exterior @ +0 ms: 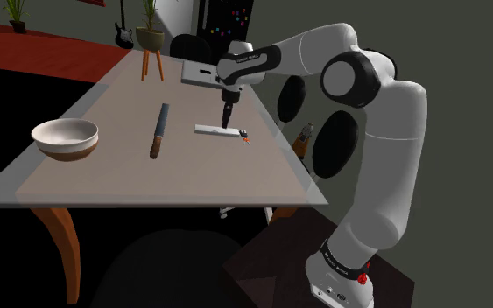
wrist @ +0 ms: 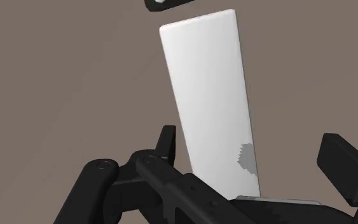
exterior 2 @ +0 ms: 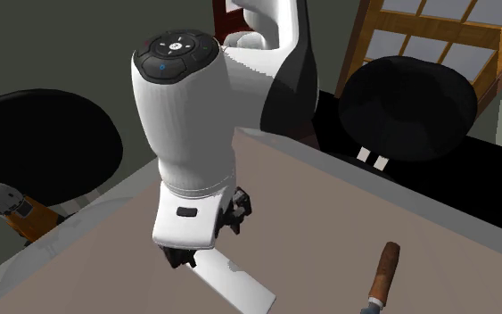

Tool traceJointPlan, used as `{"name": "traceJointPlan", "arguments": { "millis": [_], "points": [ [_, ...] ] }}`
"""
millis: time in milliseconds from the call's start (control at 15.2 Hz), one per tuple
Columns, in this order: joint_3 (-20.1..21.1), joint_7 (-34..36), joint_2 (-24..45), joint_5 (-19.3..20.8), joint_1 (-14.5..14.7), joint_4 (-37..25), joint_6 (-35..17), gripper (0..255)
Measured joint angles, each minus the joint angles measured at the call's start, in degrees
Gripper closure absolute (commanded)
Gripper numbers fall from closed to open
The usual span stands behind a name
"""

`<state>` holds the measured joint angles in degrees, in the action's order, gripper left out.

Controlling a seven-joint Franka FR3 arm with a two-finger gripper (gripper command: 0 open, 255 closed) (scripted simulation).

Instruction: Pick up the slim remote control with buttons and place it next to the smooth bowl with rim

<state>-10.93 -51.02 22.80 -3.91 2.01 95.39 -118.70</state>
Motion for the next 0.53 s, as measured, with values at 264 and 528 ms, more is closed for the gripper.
{"name": "traceJointPlan", "arguments": {
  "millis": [264,528],
  "points": [
    [1.02,-2.45,5.24,-0.62,-0.40,-4.88,-0.33,0],
    [1.21,-2.89,6.96,-0.92,-0.63,-4.64,-2.30,0]
  ]
}}
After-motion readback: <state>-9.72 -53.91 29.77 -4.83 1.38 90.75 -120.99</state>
